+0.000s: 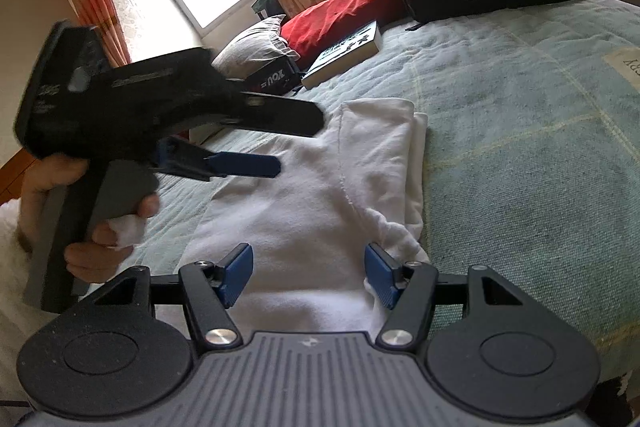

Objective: Fold clothes

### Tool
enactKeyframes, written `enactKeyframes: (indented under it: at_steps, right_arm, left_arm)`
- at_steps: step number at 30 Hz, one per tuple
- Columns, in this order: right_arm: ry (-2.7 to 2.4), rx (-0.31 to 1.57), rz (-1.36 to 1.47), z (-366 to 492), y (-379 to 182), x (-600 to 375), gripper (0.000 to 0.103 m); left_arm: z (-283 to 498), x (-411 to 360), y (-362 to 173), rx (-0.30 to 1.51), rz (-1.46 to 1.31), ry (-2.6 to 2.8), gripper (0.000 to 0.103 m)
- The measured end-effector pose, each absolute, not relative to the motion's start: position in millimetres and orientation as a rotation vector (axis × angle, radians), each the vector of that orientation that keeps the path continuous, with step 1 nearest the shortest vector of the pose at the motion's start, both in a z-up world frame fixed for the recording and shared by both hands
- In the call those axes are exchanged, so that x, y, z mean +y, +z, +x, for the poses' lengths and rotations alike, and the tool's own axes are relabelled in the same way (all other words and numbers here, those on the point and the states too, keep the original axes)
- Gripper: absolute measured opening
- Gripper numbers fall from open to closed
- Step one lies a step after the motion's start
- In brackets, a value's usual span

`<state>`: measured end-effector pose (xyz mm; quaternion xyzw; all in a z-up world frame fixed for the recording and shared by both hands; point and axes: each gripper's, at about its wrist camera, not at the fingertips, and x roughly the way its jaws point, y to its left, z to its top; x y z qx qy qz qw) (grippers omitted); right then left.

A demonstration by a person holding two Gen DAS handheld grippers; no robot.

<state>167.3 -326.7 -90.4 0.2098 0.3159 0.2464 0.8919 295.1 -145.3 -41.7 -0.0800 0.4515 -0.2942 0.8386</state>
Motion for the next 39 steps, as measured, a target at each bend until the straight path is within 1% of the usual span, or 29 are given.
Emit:
enactKeyframes:
  at_steps: [4, 6, 8, 10, 12, 16, 18, 22, 26, 31, 39]
  right_arm:
    - [0.513, 0.659, 0.443, 168, -90, -328, 0.067]
    - [0.518, 0.658, 0.442, 168, -89, -328, 0.069]
    - [0.528, 0.651, 0.445, 167, -87, -328, 0.073]
    - [0.542, 0.640, 0.454, 163, -82, -328, 0.081]
    - [0.556, 0.614, 0.453, 159, -74, -331, 0.086]
    - [0.535, 0.582, 0.495, 161, -59, -348, 0.095]
    - [0.524, 0.605, 0.532, 170, -59, -359, 0.097]
    - [0.535, 0.730, 0.603, 200, -71, -370, 0.098]
    - [0.559, 0.829, 0.686, 223, -86, -372, 0.098]
    - [0.597, 0.933, 0.781, 249, -104, -370, 0.103]
    - [0.647, 0.925, 0.828, 293, -105, -360, 0.103]
  left_arm:
    - [305, -153, -48, 0.963, -0.168, -0.602, 0.094]
    - [303, -151, -41, 0.950, -0.159, -0.603, 0.094]
    - [293, -141, -27, 0.920, -0.140, -0.607, 0.095]
    - [280, -122, -15, 0.898, -0.122, -0.595, 0.095]
    - [266, -100, -9, 0.878, -0.110, -0.569, 0.095]
    - [244, -45, -15, 0.879, -0.173, -0.470, 0.095]
    - [238, -18, -25, 0.908, -0.265, -0.443, 0.095]
    - [237, 19, -59, 0.995, -0.526, -0.451, 0.095]
    - [241, 31, -85, 1.053, -0.711, -0.488, 0.095]
    - [256, 31, -101, 1.070, -0.793, -0.531, 0.095]
    - [295, 20, -108, 1.043, -0.854, -0.583, 0.095]
